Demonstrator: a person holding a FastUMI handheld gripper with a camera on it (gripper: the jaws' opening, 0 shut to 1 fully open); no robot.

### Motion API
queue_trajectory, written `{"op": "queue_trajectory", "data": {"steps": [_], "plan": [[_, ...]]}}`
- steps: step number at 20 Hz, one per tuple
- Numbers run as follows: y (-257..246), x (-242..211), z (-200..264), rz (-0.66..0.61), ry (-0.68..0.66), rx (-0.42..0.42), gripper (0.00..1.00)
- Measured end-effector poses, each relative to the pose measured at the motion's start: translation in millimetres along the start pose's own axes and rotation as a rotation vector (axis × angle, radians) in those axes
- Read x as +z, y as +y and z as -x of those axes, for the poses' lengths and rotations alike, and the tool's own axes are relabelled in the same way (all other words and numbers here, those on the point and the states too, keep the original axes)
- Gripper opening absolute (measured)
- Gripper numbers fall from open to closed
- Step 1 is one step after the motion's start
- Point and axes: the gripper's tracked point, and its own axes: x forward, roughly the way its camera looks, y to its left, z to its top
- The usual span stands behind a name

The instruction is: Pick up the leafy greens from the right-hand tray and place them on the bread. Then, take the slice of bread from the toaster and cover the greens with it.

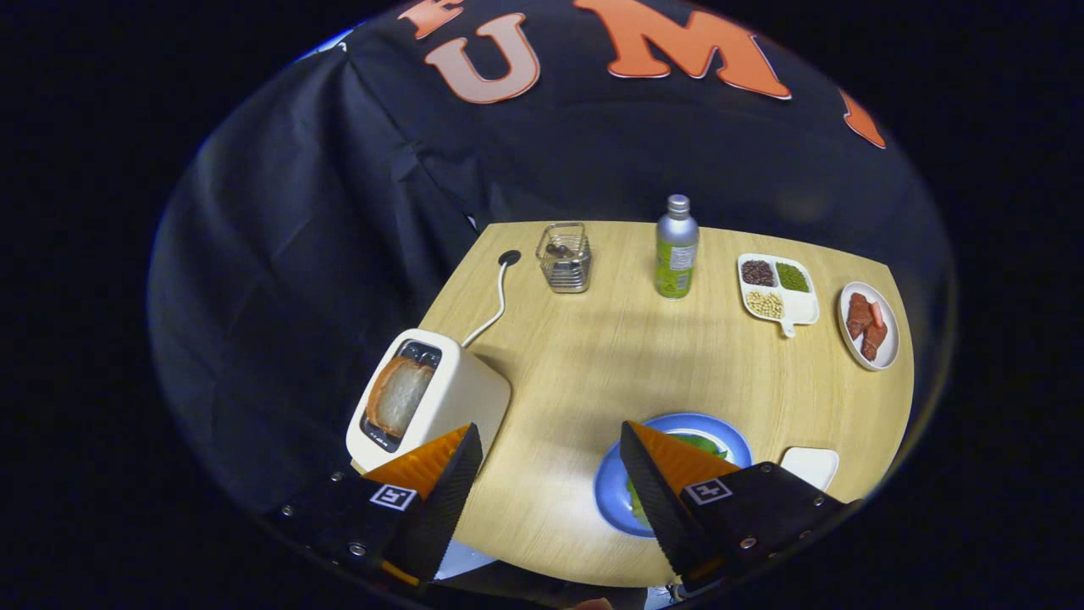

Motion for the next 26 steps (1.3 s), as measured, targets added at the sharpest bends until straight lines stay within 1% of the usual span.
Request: {"op": "queue_trajectory", "data": {"steps": [3,6,9,15,17,19,21,23,26], "plan": [[43.0,5.4,-10.5,0.042,0.033,0.036,0.99],[75.1,11.5,-21.0,0.078,0.065,0.049,0.99],[103.7,12.5,-33.5,0.087,0.096,0.062,0.99],[134.5,3.0,-61.6,0.139,0.167,0.056,0.99],[140.0,-3.3,-67.3,0.143,0.195,0.048,0.97],[138.5,-2.9,-75.3,0.138,0.205,0.026,0.94],[136.9,-6.2,-83.9,0.118,0.236,0.005,0.87],[134.7,-9.3,-90.4,0.103,0.267,-0.020,0.79],[141.3,-9.8,-94.5,0.074,0.293,-0.019,0.59]]}}
